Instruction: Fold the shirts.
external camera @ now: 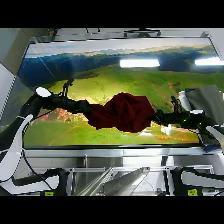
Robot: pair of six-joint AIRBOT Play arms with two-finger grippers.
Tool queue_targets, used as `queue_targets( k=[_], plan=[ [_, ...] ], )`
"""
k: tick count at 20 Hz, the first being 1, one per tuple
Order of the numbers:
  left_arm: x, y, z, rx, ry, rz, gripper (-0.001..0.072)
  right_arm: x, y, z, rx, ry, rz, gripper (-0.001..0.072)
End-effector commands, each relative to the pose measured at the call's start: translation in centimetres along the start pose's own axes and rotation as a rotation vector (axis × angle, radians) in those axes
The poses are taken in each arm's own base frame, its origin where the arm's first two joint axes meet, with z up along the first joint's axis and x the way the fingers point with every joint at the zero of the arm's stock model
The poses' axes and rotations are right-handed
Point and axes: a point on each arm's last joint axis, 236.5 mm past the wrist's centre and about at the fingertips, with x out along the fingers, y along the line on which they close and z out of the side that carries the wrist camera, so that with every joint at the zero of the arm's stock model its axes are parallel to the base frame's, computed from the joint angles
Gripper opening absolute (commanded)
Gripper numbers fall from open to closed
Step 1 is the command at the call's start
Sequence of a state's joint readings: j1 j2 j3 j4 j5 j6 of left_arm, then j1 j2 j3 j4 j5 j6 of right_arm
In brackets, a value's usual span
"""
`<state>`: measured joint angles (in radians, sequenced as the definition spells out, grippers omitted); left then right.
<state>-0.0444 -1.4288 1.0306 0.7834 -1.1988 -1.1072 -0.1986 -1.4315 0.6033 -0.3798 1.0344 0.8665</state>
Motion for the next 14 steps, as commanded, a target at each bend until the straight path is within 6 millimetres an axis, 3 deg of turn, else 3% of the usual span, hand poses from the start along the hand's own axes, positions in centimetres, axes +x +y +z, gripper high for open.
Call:
queue_targets(
  k=[1,3,4,5,6,7,9,11,14],
  plan=[
    [2.9,1.6,-1.0,-0.036,0.065,0.009,0.071,0.0,0.1,0.0,0.0,0.002,0.002,0.0019],
    [5.1,1.8,-0.9,-0.031,0.1,0.009,0.0708,0.0,0.1,0.0,0.0,0.002,0.002,0.002],
    [5.9,1.6,-0.4,-0.019,0.111,0.006,0.0669,0.0,0.1,0.0,0.0,0.003,0.003,0.0019],
    [6.6,1.2,0.1,-0.005,0.121,0.003,0.0491,0.0,0.2,-0.2,-0.001,0.009,0.008,0.0019],
    [7.1,0.9,0.5,0.0,0.134,0.0,0.0173,0.0,0.4,-0.4,-0.006,0.018,0.017,0.0019],
    [7.2,0.1,0.7,0.009,0.159,-0.018,0.001,-0.1,0.8,-0.7,-0.016,0.028,0.028,0.0018],
    [6.3,-1.8,1.0,0.035,0.2,-0.053,0.001,-1.3,2.7,-0.6,-0.056,0.035,0.076,0.0018],
    [3.5,-5.2,2.1,0.097,0.187,-0.102,0.001,-4.4,6.6,0.7,-0.143,0.007,0.148,0.0018],
    [-4.9,-14.3,4.1,0.231,0.052,-0.272,0.0011,-13.0,15.1,3.9,-0.339,-0.14,0.219,0.0018]
  ],
)
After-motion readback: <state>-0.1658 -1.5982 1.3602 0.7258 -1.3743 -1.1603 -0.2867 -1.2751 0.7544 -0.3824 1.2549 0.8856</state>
